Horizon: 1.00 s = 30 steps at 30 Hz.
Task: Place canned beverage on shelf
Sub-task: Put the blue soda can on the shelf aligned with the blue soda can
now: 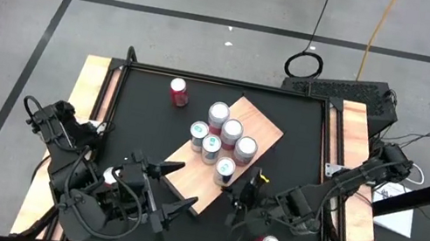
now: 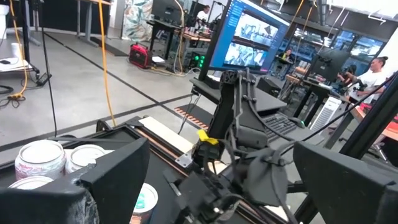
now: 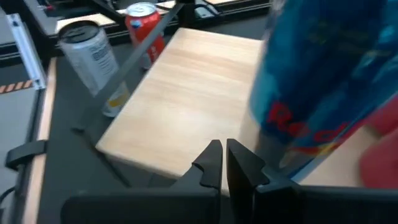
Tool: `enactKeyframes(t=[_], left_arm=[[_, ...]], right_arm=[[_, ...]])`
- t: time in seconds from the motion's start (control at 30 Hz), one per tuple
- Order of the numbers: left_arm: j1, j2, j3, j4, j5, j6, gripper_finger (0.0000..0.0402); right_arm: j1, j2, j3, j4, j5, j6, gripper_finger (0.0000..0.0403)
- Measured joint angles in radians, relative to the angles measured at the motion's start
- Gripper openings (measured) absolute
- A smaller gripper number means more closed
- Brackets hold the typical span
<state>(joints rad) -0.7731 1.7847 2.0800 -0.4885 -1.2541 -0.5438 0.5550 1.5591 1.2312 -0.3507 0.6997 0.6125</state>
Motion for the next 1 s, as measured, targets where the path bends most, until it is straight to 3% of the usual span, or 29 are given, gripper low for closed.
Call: enactKeyframes(t=[1.0], left_arm=[[-0.002,0.0,0.0,-0.017,-0.009,0.0,0.0393]], right_arm=[[-0.052,-0.034,0.0,-0.11,-0.027,0.001,0.0]])
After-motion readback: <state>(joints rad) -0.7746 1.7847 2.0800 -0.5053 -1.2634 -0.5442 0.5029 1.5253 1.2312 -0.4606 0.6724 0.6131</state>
